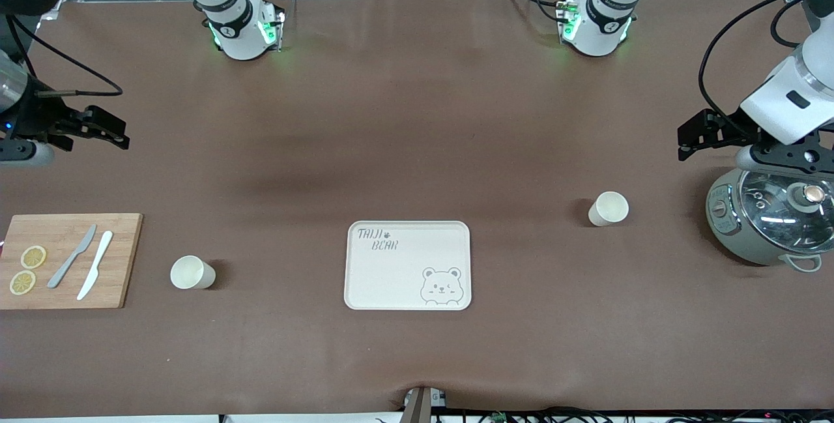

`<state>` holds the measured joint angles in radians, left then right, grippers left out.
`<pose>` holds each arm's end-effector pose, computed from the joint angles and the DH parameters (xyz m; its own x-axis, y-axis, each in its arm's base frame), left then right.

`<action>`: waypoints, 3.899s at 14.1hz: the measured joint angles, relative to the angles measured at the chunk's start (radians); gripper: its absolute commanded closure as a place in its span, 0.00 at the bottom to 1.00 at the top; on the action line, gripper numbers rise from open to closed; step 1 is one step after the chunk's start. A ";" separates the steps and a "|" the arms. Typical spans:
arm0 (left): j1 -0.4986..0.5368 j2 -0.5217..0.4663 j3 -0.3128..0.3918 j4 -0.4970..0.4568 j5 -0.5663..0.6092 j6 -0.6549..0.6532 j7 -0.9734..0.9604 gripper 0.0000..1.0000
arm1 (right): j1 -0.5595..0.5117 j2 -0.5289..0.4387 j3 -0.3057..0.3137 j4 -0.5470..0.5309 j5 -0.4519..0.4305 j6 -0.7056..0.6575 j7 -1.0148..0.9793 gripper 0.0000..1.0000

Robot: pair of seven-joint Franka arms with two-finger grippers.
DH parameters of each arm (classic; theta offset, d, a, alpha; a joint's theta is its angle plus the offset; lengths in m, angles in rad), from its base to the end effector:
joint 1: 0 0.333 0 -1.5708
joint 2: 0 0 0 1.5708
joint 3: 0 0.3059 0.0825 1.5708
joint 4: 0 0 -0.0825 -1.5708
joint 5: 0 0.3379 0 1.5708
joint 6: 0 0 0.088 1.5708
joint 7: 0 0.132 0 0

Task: Place white IKEA cup upright on tray with both arms
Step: 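Reach the right gripper to one white cup while the left gripper reaches the other, then close the right gripper on its cup while the left gripper grasps its cup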

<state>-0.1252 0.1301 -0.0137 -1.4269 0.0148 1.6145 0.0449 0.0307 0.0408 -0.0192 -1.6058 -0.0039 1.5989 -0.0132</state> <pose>0.5487 -0.0743 0.5861 0.9815 -0.1830 0.0568 -0.1824 -0.9831 -0.0156 0.5197 0.0057 0.5559 0.9986 0.0248 -0.0477 0.0250 -0.9997 0.0040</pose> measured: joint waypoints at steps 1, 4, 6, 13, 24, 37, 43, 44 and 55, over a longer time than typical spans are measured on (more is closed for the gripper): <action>0.000 0.000 0.000 0.000 0.000 0.000 0.000 0.00 | 0.000 0.009 0.000 0.000 0.000 0.001 0.000 0.00; 0.000 0.002 0.000 0.000 0.003 0.002 0.000 0.00 | 0.000 0.023 0.000 0.000 0.000 0.002 0.000 0.00; 0.000 0.002 0.000 0.000 0.003 0.017 0.000 0.00 | 0.000 0.022 -0.002 0.000 0.000 0.009 0.000 0.00; 0.030 -0.021 -0.002 -0.388 0.003 0.411 0.043 0.00 | -0.002 0.022 -0.006 0.000 0.000 0.046 0.000 0.00; 0.092 -0.002 -0.006 -0.812 0.003 0.874 0.171 0.00 | -0.008 0.236 -0.007 -0.021 0.000 0.245 0.000 0.00; 0.094 0.201 -0.006 -0.846 0.003 1.119 0.193 0.99 | 0.029 0.531 0.000 -0.025 0.033 0.614 0.000 0.00; 0.133 0.201 -0.006 -0.847 0.003 1.125 0.214 1.00 | 0.042 0.620 -0.001 -0.024 0.033 0.745 0.000 0.00; 0.133 0.201 -0.007 -0.847 0.003 1.125 0.214 1.00 | 0.042 0.626 -0.002 -0.024 0.033 0.746 0.000 0.00; 0.125 0.186 -0.087 -0.809 0.000 1.127 0.065 1.00 | 0.041 0.635 -0.008 -0.004 0.021 0.749 -0.030 1.00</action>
<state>0.0003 0.3164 -0.1007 -2.2364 0.0144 2.7412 0.1100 0.0718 0.6762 -0.0272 -1.6095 0.0166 2.3479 -0.0434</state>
